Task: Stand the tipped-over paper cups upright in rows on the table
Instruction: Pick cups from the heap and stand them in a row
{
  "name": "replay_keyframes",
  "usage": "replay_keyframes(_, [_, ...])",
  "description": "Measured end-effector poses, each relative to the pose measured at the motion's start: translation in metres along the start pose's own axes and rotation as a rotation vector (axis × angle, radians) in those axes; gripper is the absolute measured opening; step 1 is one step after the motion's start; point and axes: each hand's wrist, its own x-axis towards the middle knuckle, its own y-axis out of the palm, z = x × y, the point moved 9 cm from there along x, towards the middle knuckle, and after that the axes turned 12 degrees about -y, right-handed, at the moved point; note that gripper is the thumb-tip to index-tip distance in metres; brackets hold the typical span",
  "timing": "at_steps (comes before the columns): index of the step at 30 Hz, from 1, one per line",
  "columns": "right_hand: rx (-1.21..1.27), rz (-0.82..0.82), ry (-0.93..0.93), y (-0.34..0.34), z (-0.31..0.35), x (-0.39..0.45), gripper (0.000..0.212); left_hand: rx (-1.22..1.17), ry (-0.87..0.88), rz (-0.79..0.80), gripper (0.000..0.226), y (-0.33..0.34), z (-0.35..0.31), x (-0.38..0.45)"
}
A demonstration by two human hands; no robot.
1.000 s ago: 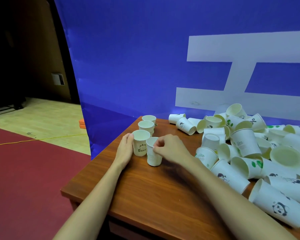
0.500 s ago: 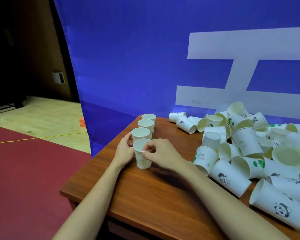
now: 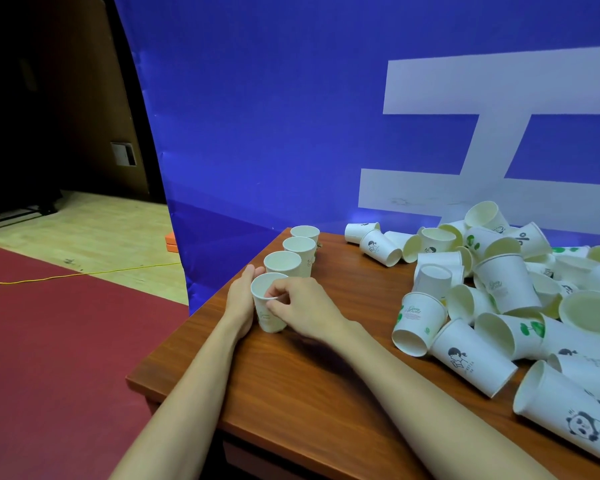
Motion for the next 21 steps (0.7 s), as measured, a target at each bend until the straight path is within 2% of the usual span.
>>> replay_keyframes(6, [-0.015,-0.011,-0.010,0.005,0.004,0.005,0.013,-0.199,-0.068,-0.020,0.054,-0.008,0.006,0.003])
replay_keyframes(9, [-0.073,-0.021,-0.036,-0.001,0.011,0.001,0.028,-0.303,-0.102,0.009,0.057,-0.010,0.011,0.008])
replay_keyframes(12, [-0.144,-0.106,-0.023,-0.028,0.003,-0.008,0.035,-0.280,-0.106,-0.004,0.057,-0.009,0.011,0.009])
replay_keyframes(15, [-0.265,-0.145,0.094,-0.068,-0.027,-0.023,0.040,-0.246,-0.113,-0.048,0.058,-0.009,0.012,0.010])
replay_keyframes(18, [-0.481,-0.116,0.266,-0.104,-0.065,-0.044,0.046,-0.206,-0.116,-0.073,0.057,-0.009,0.012,0.009])
replay_keyframes(21, [-0.616,-0.083,0.363,-0.120,-0.086,-0.065,0.041,-0.166,-0.054,-0.138,0.053,-0.013,0.005,0.003])
